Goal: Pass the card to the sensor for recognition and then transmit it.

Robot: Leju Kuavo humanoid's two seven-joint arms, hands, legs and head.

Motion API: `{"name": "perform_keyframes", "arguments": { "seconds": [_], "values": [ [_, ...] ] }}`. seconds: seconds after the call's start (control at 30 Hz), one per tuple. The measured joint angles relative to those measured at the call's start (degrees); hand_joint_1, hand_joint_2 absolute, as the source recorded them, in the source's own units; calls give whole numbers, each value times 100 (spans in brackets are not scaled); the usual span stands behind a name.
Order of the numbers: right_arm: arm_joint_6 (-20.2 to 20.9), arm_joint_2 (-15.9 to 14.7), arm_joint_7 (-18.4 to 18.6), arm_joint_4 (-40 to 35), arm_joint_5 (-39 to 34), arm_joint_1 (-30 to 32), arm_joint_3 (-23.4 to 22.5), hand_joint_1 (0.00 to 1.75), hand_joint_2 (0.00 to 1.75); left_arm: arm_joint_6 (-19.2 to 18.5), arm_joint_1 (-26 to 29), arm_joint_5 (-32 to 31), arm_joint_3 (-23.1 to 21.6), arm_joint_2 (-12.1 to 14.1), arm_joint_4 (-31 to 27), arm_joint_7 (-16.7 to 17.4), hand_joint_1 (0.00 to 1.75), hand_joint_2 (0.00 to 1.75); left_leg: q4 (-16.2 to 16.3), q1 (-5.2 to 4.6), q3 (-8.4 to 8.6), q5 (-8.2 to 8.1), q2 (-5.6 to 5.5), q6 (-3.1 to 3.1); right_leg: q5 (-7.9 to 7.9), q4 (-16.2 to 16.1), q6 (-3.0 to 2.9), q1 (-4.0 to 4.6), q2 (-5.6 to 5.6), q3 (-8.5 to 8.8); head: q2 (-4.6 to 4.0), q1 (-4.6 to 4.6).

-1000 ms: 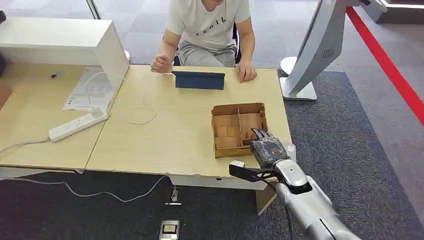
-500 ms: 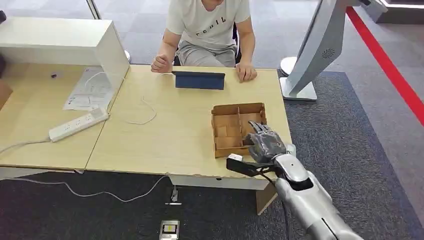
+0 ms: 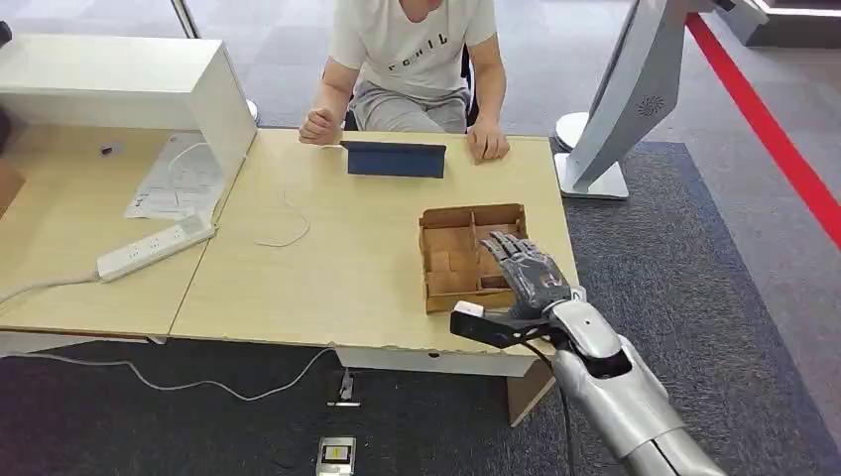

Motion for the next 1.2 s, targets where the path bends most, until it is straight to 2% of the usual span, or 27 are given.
{"name": "perform_keyframes", "arguments": {
  "seconds": [0.03,0.3,0.8,1.2],
  "values": [
    [5,-2,4,-26,7,8,4,0,175,4,0,2,0,2,0,11,0,0,0,0,0,0,0,0,0,0,0,0,0,0,0,0],
    [142,-44,149,-193,114,31,63,0,175,70,-1,46,0,2,0,70,0,0,0,0,-1,0,0,0,0,-1,0,0,0,0,0,0],
    [221,-98,201,-225,147,26,122,0,175,190,-2,105,0,0,0,160,0,0,0,0,-1,0,0,0,0,0,0,0,0,1,0,0],
    [166,-116,225,-46,184,-43,131,0,175,94,-4,85,0,2,0,105,0,0,0,0,-1,0,-1,0,0,0,0,0,0,1,0,0]
  ]
}}
